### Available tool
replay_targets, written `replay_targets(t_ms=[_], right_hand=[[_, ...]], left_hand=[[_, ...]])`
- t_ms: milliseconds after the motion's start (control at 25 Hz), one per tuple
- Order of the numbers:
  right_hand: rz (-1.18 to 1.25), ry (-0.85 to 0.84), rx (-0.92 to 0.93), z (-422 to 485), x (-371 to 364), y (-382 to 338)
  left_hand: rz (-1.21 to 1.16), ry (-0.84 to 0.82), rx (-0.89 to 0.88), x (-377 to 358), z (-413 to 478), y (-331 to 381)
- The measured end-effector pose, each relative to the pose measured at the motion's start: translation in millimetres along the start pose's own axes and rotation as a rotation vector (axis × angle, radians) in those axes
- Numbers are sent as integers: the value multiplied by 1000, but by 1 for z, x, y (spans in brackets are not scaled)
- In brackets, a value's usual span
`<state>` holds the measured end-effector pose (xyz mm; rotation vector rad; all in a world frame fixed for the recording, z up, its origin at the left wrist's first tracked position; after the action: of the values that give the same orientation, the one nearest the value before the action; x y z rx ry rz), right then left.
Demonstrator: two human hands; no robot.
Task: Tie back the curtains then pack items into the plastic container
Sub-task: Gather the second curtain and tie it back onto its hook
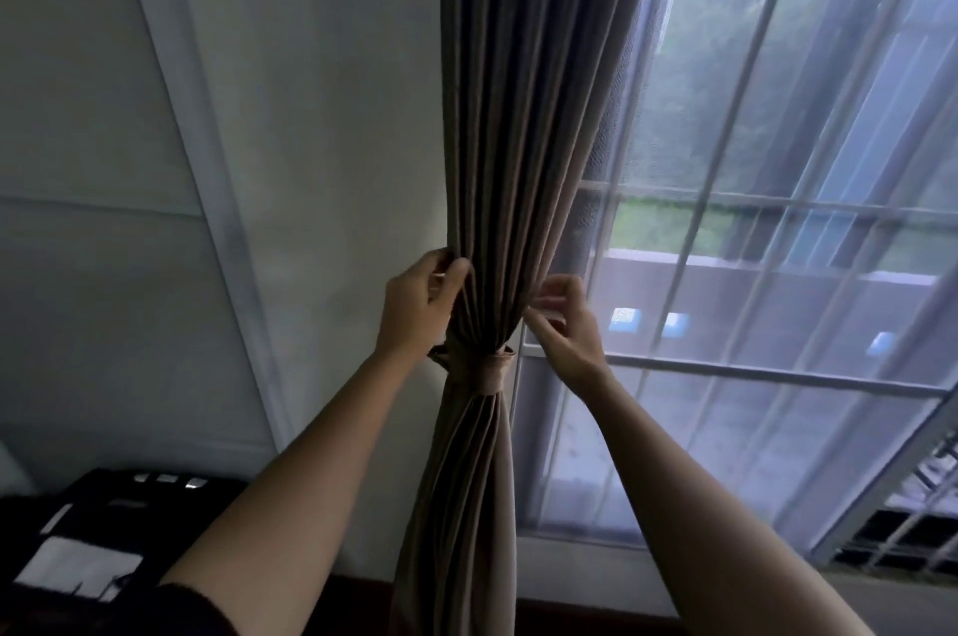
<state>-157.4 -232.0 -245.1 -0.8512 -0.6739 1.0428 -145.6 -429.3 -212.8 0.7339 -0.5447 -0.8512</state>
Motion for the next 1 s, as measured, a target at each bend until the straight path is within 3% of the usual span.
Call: replay_targets(t_ms=[80, 120, 200, 320, 560, 680, 840, 1000], right_hand=[[-110, 48, -142, -20, 11, 43], [-257, 31, -205, -33, 15, 68], [-457, -167, -307, -64, 6, 115], [-429, -337, -399, -92, -22, 142], [-600, -316, -393, -82, -35, 164], [-624, -314, -318, -87, -37, 158], [-562, -105, -254, -108, -21, 148], [-527, -229, -157, -113, -32, 146]], left_hand=[[17, 45, 133, 5, -29, -39], [119, -13, 186, 3, -48, -63], [329, -280, 315, -13, -92, -107], [403, -515, 399, -37, -136, -140], [571, -443, 212, -55, -125, -147], [525, -426, 163, -47, -133, -147], [551, -283, -23, -29, -150, -142], [517, -180, 121, -35, -149, -152]])
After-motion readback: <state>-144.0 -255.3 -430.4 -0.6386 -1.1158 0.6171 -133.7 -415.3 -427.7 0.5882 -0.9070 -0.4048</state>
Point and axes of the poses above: each hand's wrist, its own z-axis towards the middle knuckle, its own x-axis out of the back of the hand, y = z × x, the point moved 6 cm from there along z, towards the middle knuckle, and after that the axes turned 13 degrees about y, right-handed, at the moved point
